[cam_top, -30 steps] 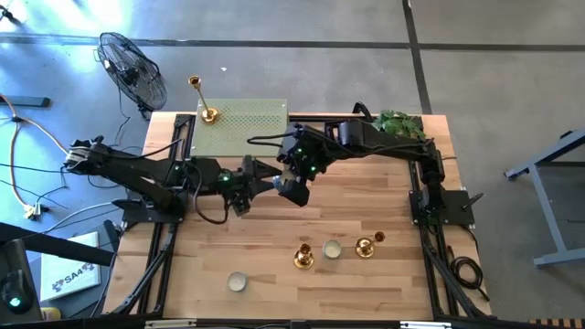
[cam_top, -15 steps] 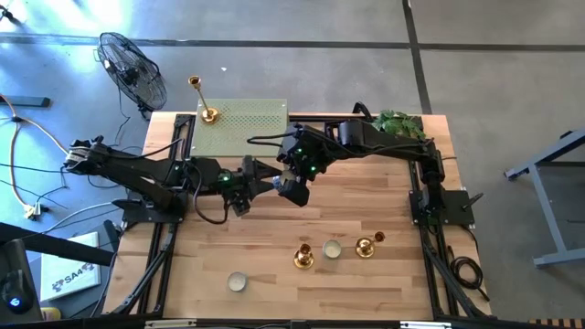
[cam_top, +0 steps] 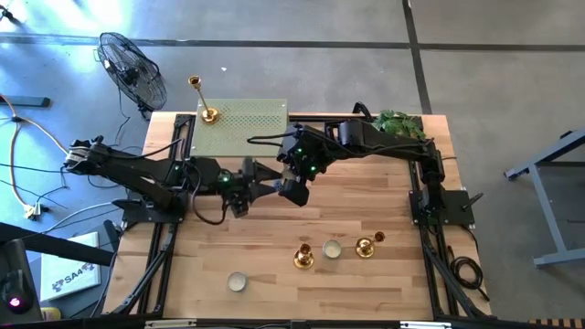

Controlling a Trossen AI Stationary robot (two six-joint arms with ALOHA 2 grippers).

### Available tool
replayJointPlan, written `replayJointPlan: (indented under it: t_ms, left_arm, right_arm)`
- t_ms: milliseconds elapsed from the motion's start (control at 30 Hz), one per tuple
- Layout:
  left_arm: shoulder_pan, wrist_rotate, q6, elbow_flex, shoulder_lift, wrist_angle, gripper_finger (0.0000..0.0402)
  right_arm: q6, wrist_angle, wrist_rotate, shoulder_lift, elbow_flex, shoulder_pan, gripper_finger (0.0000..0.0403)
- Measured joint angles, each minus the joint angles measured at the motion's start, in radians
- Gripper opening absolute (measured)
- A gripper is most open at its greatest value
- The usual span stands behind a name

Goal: Pick & Place candle stick holders
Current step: Put the top right blue patterned round candle on the shelf

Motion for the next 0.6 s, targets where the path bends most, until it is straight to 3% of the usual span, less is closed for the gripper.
replayJointPlan:
  t_ms: [400,600]
  left_arm:
    - [0.061,0.037,-0.002,0.000,0.010,-0.002,0.0386]
    - [0.058,0.043,-0.001,0.000,0.027,-0.010,0.0386]
  right_arm:
    - [0.002,0.012,-0.070,0.039,0.000,-0.003,0.0298]
    - [-0.006,0.018,-0.056,0.040,0.000,-0.003,0.0298]
